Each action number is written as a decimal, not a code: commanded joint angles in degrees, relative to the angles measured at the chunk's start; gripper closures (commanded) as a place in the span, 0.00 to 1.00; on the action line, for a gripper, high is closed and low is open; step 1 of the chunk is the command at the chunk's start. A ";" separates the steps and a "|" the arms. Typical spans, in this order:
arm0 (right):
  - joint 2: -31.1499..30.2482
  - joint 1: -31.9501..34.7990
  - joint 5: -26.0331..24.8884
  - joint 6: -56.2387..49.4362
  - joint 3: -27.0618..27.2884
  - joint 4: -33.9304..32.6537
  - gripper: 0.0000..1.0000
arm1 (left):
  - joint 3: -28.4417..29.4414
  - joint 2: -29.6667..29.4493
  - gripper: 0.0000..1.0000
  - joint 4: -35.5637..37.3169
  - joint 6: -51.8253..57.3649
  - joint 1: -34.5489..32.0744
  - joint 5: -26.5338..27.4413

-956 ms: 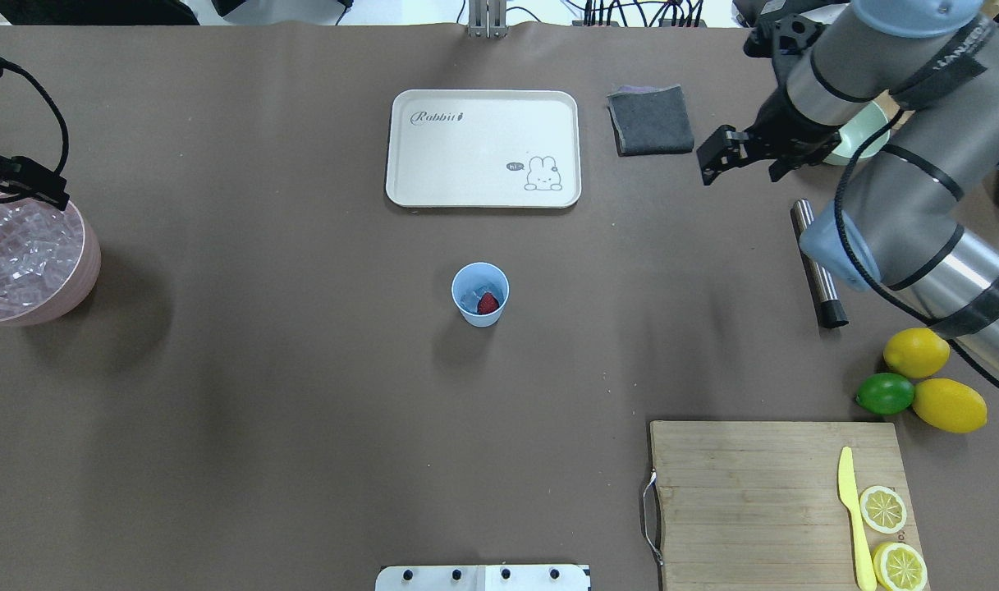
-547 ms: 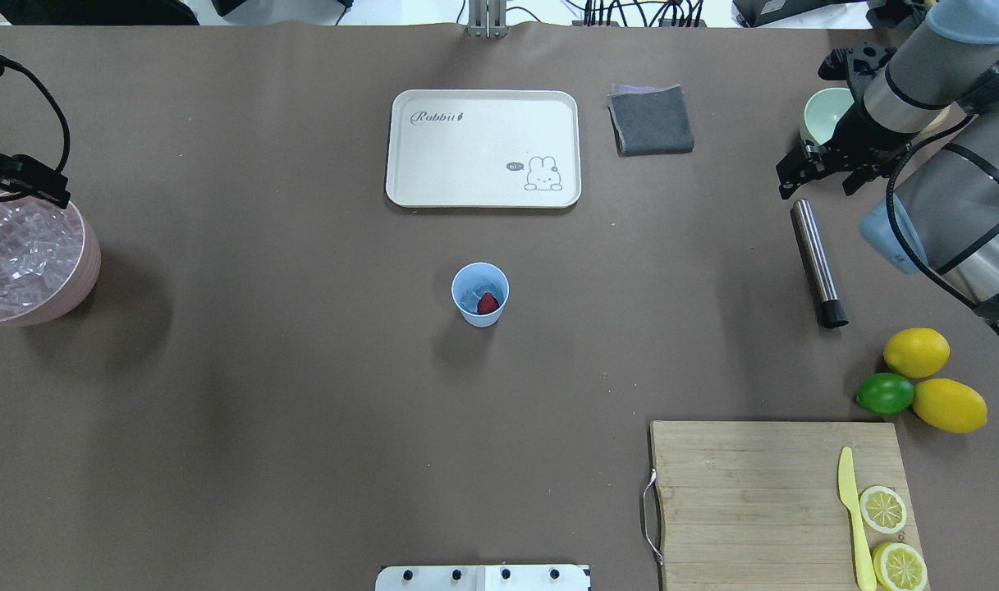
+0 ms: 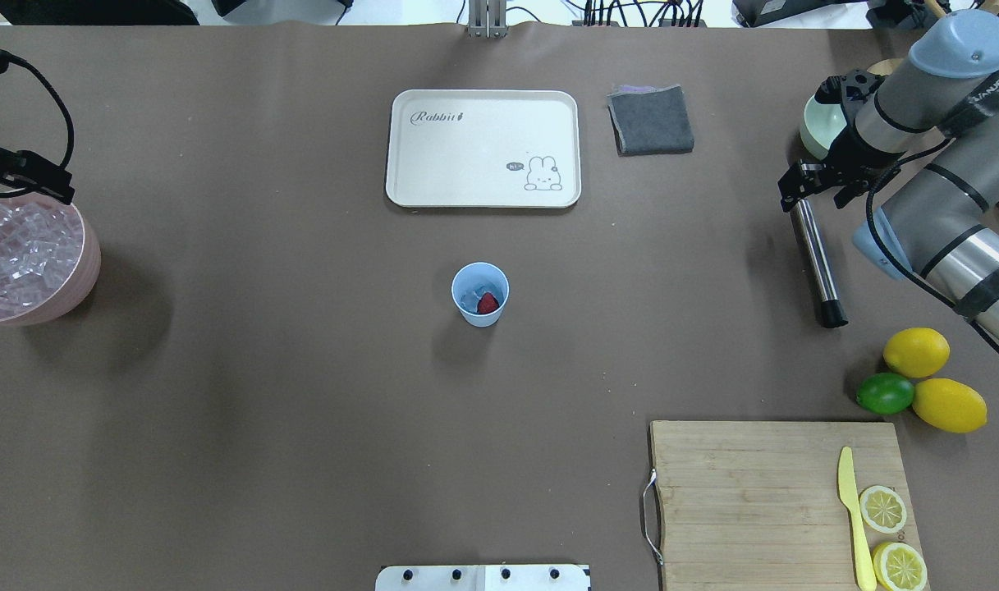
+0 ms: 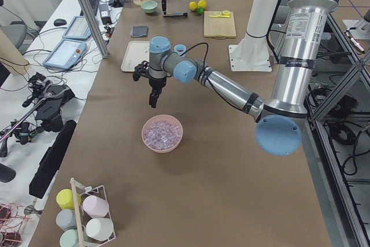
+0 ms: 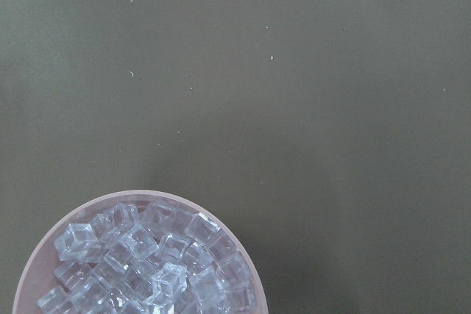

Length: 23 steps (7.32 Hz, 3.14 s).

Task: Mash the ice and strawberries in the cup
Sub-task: 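Grasp the metal muddler upright with the right gripper, then carry the muddler with the right gripper over the blue cup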

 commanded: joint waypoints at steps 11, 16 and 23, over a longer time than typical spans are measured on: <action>0.15 -0.83 -6.46 2.02 23.71 0.70 1.00 | -0.54 -0.26 0.03 0.40 -0.17 -0.06 1.07; 9.81 -10.31 -14.63 1.68 31.76 3.41 1.00 | -0.89 0.18 0.03 0.92 -3.67 -0.67 0.89; 8.94 -30.16 -45.88 4.14 27.81 44.18 1.00 | 0.25 -1.05 0.03 1.19 -4.57 -0.23 0.80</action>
